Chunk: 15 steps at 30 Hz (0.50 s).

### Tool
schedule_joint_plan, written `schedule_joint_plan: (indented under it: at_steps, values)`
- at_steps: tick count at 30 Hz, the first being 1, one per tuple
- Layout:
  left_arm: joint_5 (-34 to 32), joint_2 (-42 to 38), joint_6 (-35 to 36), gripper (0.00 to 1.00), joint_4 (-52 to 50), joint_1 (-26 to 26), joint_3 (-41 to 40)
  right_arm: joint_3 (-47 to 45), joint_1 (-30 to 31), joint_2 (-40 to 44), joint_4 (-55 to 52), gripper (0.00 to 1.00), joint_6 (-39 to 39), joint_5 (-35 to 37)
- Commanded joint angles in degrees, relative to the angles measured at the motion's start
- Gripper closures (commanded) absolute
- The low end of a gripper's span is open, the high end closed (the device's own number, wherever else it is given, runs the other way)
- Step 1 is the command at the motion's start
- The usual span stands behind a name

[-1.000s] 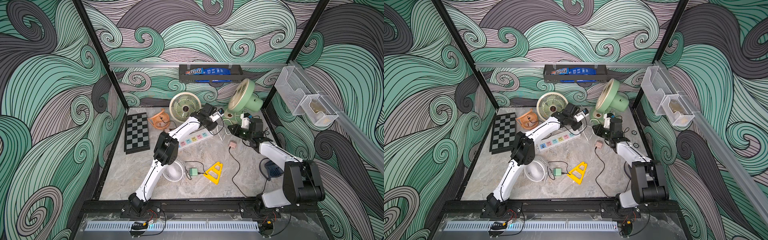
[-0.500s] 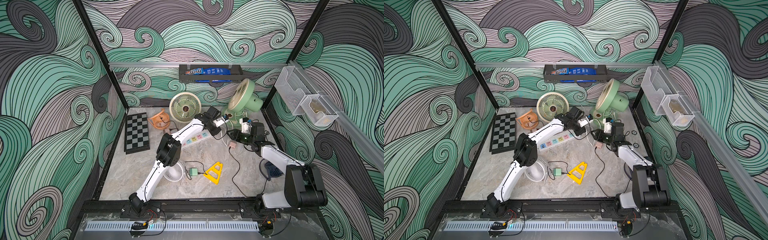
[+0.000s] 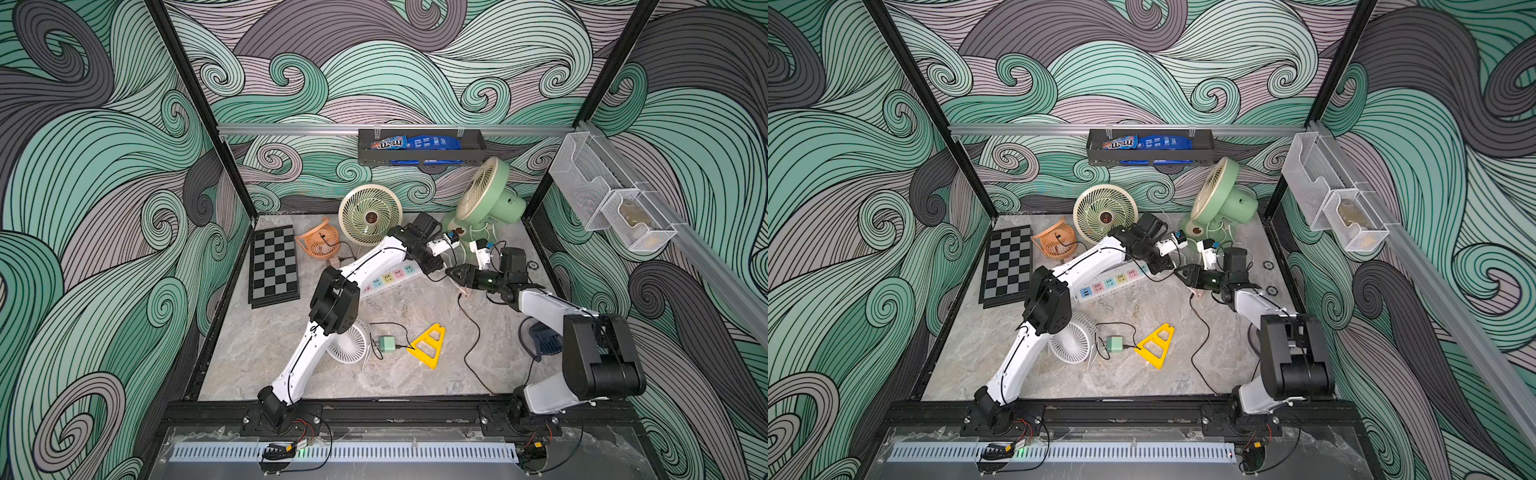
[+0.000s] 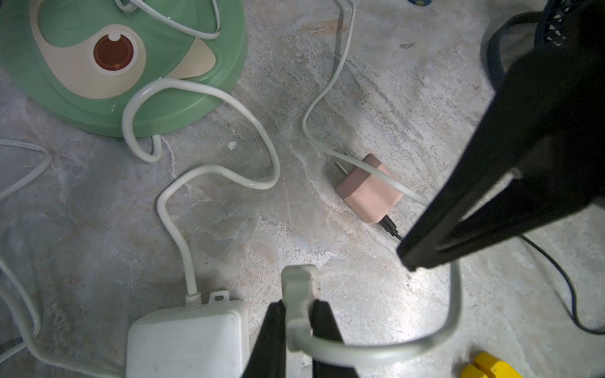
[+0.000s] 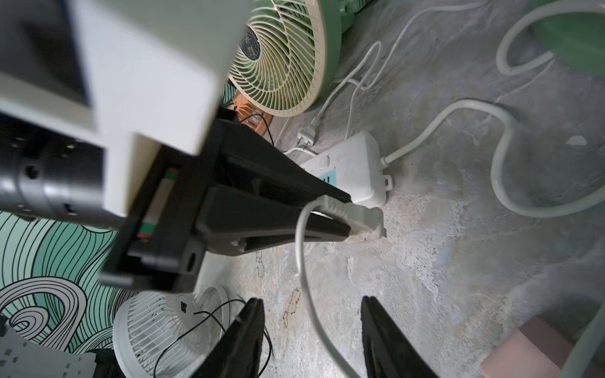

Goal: Unplug the desk fan from the power strip
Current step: Place the plug at the center of the board.

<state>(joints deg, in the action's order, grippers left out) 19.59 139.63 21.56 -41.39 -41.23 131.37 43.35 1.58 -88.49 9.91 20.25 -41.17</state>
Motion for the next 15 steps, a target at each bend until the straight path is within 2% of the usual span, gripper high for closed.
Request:
schedule_joint_plan:
  at_steps: [1,6,13,15]
  values:
    - [1.5,-2.7,0.8,1.0,-1.2,-0.3,-0.2,0.8,0.2,-1.1,1.7,0.51,-0.7,-2.4]
    - [1.0,-2.8,1.2,1.0,-1.0,-0.3,-0.5,1.4,0.3,-2.7,3.4,0.63,0.0,-2.9]
    - [0.2,-2.9,1.7,0.99,-0.8,-0.4,-1.0,2.1,0.0,-2.5,3.2,0.94,-0.9,-2.3]
    - [-0.3,-3.3,1.8,0.88,-0.5,-0.3,-1.5,1.5,-0.8,-1.5,3.6,1.0,-0.2,-0.8]
